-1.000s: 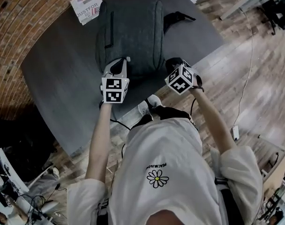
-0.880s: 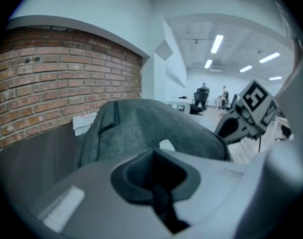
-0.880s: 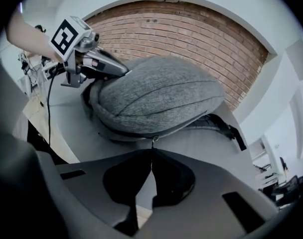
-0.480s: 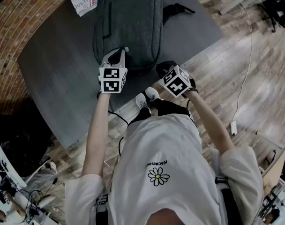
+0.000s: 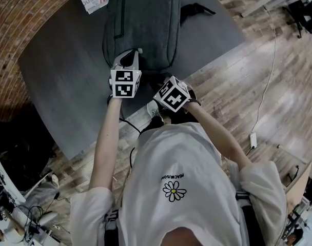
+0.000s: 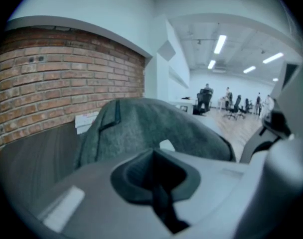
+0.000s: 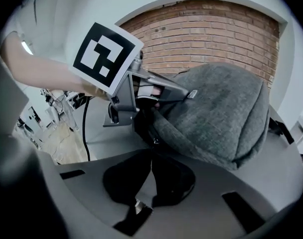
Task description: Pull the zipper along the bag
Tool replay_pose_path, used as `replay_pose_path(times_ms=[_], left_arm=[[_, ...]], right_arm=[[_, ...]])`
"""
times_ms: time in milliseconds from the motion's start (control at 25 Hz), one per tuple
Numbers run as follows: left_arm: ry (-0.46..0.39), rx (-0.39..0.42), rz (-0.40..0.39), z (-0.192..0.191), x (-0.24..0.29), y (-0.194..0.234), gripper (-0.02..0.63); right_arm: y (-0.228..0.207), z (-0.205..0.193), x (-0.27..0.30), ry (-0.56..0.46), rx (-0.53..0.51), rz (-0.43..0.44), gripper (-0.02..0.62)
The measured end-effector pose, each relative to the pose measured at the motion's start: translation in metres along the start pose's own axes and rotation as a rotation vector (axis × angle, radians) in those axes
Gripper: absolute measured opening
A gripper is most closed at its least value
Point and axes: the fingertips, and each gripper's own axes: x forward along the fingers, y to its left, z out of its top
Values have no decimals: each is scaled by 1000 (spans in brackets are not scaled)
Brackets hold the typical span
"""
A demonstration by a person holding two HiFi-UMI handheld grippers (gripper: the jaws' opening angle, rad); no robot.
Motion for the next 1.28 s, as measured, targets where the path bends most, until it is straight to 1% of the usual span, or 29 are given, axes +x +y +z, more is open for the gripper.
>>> replay_pose_path(times_ms=[80,200,280,320,400,440,480,560,600,640,680,720,760,800,920,1080,1120,1160,1280], left_arm=[[-1,-2,2,-1,1,0,-2],[-5,-8,2,1,2,-1,-2],[-2,-23,-13,1,2,-3,-2],[6,-35,-37,0,0,-4,0],[14,-48,-115,3,-8,-6,0],[-1,-50,-138,8,-16,-3,0],[-37,-57,-126,16,-26,5,0],[-122,-84,-21,30,-50,36,2],[-142,-96,39,31,-62,54,2],[-139,-104,86,26,-71,70,0],[-115,-110,110,16,-79,82,0],[-77,-120,106,2,-85,89,1],[-33,-136,76,-14,-90,91,127],[12,-155,37,-30,-93,89,207],[121,-191,-55,-68,-98,69,186],[231,-250,-219,-94,-92,25,161],[259,-255,-250,-98,-90,16,142],[277,-254,-267,-101,-88,10,118],[273,-244,-280,-102,-86,1,99]], right_arm=[[4,6,7,-1,5,4,8],[9,15,17,10,-17,3,10],[10,17,19,7,2,5,8],[11,15,19,7,15,7,8],[12,12,17,14,11,7,6],[12,11,17,18,0,6,6],[12,10,16,20,-9,3,6],[10,9,14,20,-15,1,6],[8,9,14,19,-14,2,6],[8,8,13,18,-14,5,6],[7,8,13,19,-15,9,6],[7,7,13,19,-16,14,6],[8,7,14,20,-18,18,6],[8,7,14,20,-20,22,6],[7,7,13,19,-22,27,6],[6,5,13,21,-29,33,6],[6,6,13,23,-32,35,6],[6,6,13,24,-34,36,6],[4,3,9,30,-33,30,6]])
